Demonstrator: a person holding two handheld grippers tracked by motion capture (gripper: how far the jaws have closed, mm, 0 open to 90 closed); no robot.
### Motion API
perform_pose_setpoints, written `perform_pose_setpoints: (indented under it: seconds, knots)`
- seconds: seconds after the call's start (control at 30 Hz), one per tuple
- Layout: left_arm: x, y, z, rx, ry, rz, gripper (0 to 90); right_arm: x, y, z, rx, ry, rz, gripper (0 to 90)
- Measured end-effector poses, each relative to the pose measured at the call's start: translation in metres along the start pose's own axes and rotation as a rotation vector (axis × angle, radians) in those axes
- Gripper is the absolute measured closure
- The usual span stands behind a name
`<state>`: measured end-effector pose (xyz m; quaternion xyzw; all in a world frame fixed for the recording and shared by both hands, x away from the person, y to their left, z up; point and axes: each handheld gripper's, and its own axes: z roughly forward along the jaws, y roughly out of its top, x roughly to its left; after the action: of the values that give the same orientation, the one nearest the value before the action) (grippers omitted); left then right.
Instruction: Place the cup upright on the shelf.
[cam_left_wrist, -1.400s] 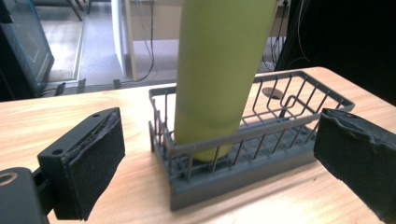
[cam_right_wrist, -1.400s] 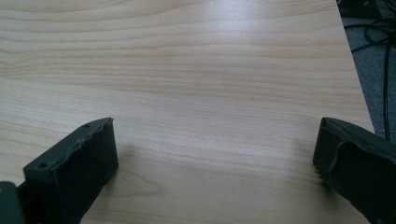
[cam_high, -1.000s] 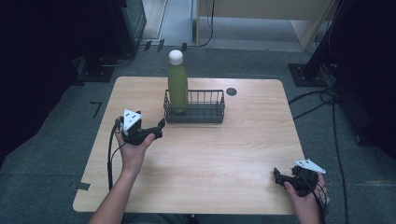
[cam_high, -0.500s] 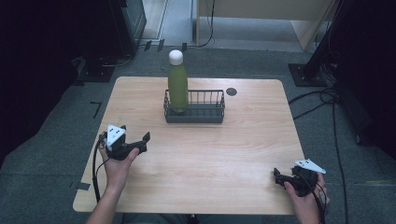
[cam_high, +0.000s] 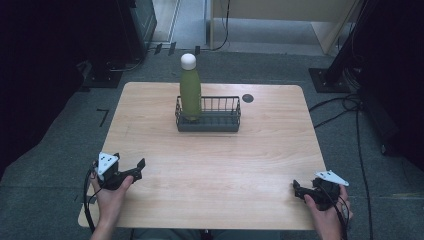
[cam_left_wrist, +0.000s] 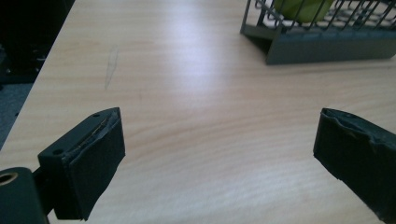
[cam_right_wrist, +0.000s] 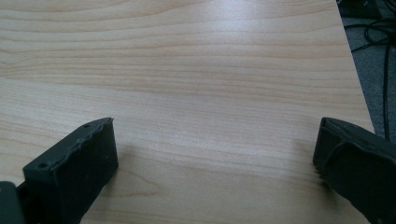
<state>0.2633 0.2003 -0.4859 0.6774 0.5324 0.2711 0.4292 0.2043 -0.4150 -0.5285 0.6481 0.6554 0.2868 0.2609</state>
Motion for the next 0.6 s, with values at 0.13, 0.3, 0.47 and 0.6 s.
perform_pose_setpoints:
  seconds: [0.13, 0.3, 0.47, 0.6]
  knots:
    - [0.007, -0.011, -0.009, 0.018, 0.037, 0.023, 2.6, 0.0, 0.0, 0.0, 0.0, 0.0, 0.0, 0.0]
    - [0.025, -0.021, -0.022, 0.031, 0.086, -0.022, 2.7, 0.0, -0.001, -0.001, -0.001, -0.007, 0.004, 0.0]
    - [0.037, -0.037, -0.037, 0.067, 0.131, -0.016, 2.8, 0.0, -0.001, -0.001, 0.0, -0.011, 0.007, 0.0]
    - [0.042, -0.045, -0.04, 0.096, 0.157, 0.011, 2.8, 0.0, -0.001, -0.001, -0.001, -0.011, 0.007, 0.0]
